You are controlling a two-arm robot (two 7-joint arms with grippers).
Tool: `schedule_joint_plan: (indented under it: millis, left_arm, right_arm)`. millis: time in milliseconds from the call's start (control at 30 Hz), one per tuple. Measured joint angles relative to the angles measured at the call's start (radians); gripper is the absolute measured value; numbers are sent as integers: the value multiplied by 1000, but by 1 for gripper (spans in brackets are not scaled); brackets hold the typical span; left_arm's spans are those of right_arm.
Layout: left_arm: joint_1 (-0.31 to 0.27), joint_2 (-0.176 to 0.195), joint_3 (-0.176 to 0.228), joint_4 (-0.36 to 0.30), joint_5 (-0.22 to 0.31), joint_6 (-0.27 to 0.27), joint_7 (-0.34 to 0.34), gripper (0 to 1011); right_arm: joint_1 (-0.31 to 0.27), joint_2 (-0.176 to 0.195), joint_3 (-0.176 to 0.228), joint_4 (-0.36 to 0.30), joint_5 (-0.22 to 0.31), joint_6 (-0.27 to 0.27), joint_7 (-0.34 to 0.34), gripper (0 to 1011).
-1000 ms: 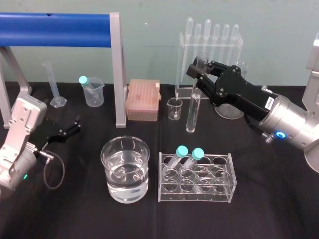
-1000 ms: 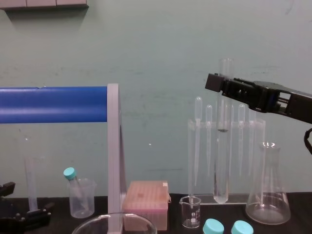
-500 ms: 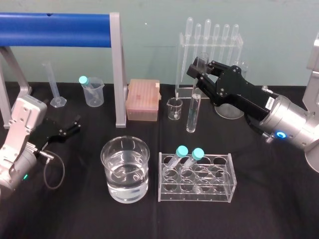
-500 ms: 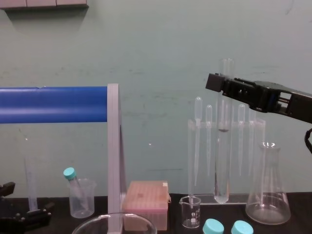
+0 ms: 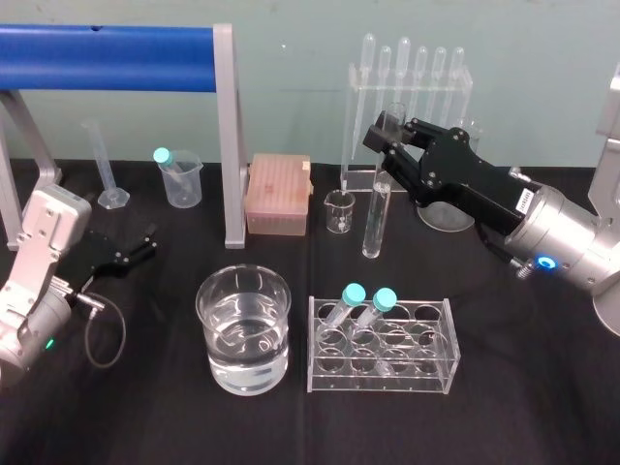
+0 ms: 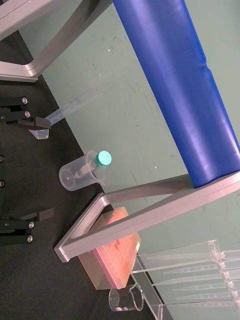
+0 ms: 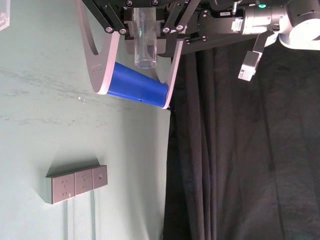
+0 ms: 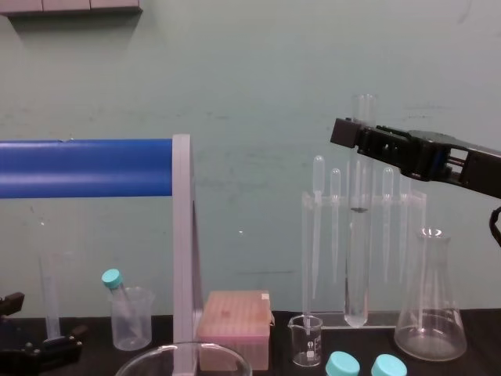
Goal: Hold the test tube with one hand and immerse one end into the beaker, then return it to the test tube rack.
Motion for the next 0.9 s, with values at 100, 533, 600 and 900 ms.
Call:
schedule_joint_plan:
  millis: [100,533,600,900]
  left_arm:
    - [0,0,0,0,0,0,0,1000]
    - [0,0,0,0,0,0,0,1000]
    - [0,0,0,0,0,0,0,1000]
    - [0,0,0,0,0,0,0,1000]
  right_arm:
    - [0,0,0,0,0,0,0,227]
    - [153,-76,-98,86,39,-12,174,227]
    - [172,-91,-115,98,47,-11,202,227]
    - [248,-159,-219,170,76,20,326,227]
